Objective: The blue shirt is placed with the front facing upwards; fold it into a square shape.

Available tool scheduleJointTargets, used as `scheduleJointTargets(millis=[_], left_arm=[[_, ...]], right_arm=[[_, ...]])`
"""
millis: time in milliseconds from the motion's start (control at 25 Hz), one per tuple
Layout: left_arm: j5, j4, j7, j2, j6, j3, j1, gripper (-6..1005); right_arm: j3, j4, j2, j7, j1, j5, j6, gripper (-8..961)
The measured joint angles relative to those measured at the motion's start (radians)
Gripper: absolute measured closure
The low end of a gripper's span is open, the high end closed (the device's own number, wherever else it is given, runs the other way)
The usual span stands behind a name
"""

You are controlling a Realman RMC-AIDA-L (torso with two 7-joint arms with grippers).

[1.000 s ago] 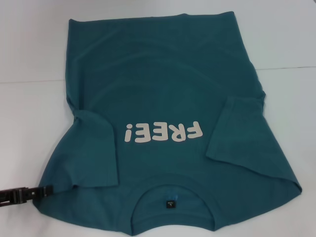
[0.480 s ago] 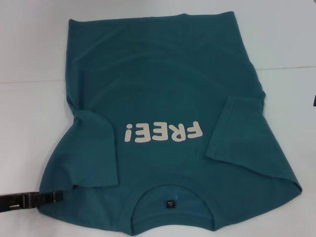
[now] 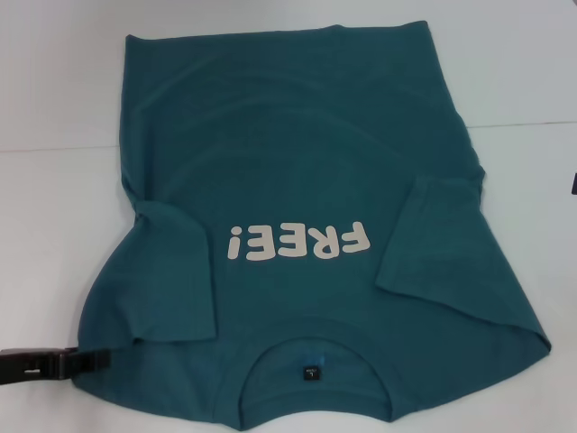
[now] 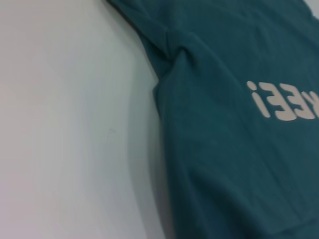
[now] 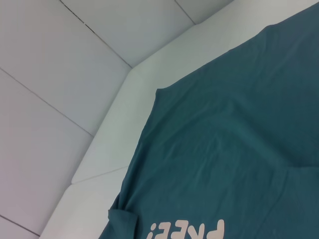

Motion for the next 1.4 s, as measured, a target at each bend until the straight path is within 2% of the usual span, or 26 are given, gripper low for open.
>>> scheduleJointTargets(millis=[240, 680, 880, 1400], left_arm=[[0.042, -0.002, -0.003, -0.004, -0.024, 0.001, -0.016, 625], [0.021, -0.076, -0.019, -0.008, 0.013, -0.005, 0.015, 848], [0.018, -0.082, -0.019, -0.009, 0.025, -0.003, 0.015, 998], [0.018, -0.167, -0.048, -0.001, 0.064, -0.035, 0.025, 997]], right_arm=[[0.004, 0.016, -0.002, 0.007, 0.0, 0.0, -0.001, 111], [0.004, 0.022, -0.002, 0.011, 0.001, 0.0, -0.003, 110], [0.0, 0.022, -0.002, 0.011, 0.001, 0.0, -0.003, 110], [-0.004, 0.024, -0.004, 0.011, -0.005, 0.003, -0.011, 109]])
